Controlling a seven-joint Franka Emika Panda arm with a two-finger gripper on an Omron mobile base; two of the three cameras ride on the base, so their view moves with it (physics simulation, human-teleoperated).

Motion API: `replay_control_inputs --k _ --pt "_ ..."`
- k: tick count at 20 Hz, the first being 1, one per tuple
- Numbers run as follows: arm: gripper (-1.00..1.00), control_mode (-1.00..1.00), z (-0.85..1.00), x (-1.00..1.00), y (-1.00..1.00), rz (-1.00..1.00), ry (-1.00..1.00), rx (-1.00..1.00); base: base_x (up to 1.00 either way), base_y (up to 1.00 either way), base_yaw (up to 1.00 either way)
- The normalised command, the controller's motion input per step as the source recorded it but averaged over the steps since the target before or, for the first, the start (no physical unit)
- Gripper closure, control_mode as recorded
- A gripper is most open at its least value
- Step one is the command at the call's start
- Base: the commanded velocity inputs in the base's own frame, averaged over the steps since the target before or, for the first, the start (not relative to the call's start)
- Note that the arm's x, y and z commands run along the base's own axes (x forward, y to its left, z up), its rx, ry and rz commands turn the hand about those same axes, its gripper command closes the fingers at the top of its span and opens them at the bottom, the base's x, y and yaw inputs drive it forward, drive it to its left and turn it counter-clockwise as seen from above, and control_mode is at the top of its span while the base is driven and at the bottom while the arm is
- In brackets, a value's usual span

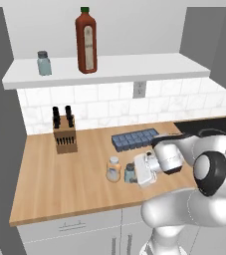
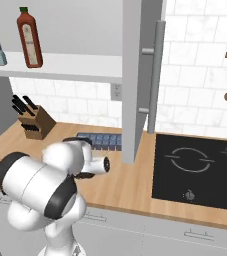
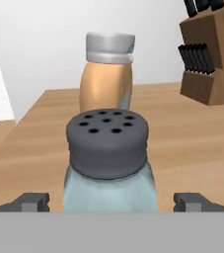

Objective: Put the shaker and condiment bottle from the counter next to their counterparts in the cabinet.

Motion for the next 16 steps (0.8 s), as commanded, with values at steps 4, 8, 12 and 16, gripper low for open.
replay_control_inputs --k 4,8,12,16 --pt "1.00 -1.00 -0.17 0.00 0.22 0.00 0.00 -0.01 0.00 0.00 0.00" --pt "1.00 -1.00 0.21 0.00 0.00 -0.04 0.00 0.01 0.00 0.00 0.00" --pt "1.00 -1.00 0.75 -0.04 0.00 -0.17 0.05 0.00 0.00 0.00 0.00" --pt "1.00 -1.00 0.99 -0.01 0.00 -0.09 0.22 0.03 0.00 0.00 0.00"
